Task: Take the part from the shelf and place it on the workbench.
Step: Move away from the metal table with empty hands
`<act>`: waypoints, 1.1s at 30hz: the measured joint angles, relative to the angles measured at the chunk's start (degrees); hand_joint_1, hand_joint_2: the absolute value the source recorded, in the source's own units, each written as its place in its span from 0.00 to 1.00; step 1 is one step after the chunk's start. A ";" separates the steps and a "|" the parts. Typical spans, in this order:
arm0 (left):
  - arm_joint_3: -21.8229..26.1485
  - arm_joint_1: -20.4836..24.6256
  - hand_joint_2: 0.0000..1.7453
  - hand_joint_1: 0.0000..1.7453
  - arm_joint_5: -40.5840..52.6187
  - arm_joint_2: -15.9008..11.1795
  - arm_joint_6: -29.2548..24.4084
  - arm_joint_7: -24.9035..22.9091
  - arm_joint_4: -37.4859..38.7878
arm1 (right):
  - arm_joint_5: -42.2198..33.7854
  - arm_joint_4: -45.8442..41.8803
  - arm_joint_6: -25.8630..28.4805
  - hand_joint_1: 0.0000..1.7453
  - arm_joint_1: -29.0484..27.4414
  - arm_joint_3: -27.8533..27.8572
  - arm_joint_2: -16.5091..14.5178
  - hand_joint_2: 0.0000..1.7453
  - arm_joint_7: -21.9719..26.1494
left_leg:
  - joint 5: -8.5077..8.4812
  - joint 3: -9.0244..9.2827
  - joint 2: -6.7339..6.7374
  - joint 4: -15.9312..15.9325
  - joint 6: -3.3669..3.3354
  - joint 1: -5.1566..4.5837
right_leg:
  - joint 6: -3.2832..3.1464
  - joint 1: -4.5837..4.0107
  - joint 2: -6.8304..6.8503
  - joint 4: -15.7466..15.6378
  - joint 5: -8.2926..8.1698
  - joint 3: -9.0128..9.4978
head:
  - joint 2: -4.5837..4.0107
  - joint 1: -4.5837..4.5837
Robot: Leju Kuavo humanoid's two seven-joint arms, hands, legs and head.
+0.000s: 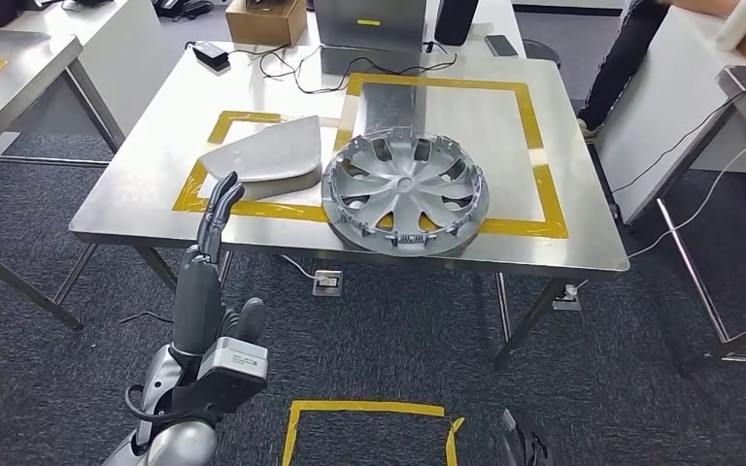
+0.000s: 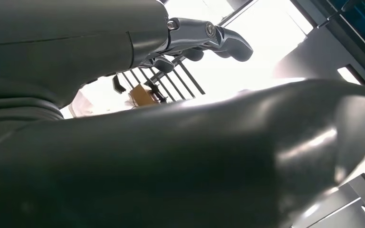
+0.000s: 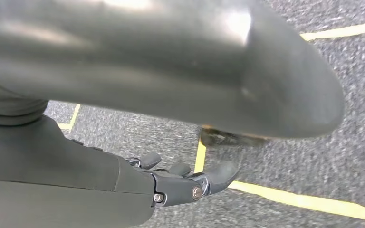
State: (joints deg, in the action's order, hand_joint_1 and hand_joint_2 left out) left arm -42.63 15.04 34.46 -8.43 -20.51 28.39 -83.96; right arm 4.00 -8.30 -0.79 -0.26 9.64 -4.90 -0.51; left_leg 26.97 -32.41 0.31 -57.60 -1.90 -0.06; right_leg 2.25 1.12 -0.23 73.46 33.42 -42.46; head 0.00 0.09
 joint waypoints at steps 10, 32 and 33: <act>-0.03 0.30 0.00 0.00 -0.80 0.13 0.10 0.05 0.23 | -0.28 -0.05 0.16 0.00 0.05 0.13 0.27 0.00 0.87 | -2.95 -4.24 0.03 -1.79 2.41 -0.15 | -2.54 -0.50 0.16 -14.99 -3.63 12.41 | 0.00 0.14; -0.08 -0.68 0.00 0.00 -0.38 0.69 0.27 0.04 -0.90 | -0.39 -0.07 0.94 0.00 -0.36 1.20 0.29 0.00 0.67 | -0.63 -1.30 -0.22 -0.82 -0.22 -0.23 | 0.29 0.11 0.25 0.88 0.36 1.83 | 0.00 0.15; -0.08 -0.70 0.00 0.00 -0.30 0.69 0.27 0.04 -0.90 | -0.26 -0.07 0.92 0.00 -0.37 1.24 0.29 0.00 0.69 | -0.99 -2.00 -0.23 -1.07 -0.13 -0.29 | 0.10 0.01 0.25 -1.26 -0.90 3.87 | 0.00 0.16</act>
State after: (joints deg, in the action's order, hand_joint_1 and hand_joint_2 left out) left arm -42.71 14.34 34.16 -7.74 -20.25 28.42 -84.86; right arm 3.74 -8.37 0.14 -0.63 10.88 -4.61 0.19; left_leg 25.98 -34.41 0.08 -58.68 -2.03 -0.35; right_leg 2.35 1.13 0.02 72.21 32.52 -38.59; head 0.00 0.25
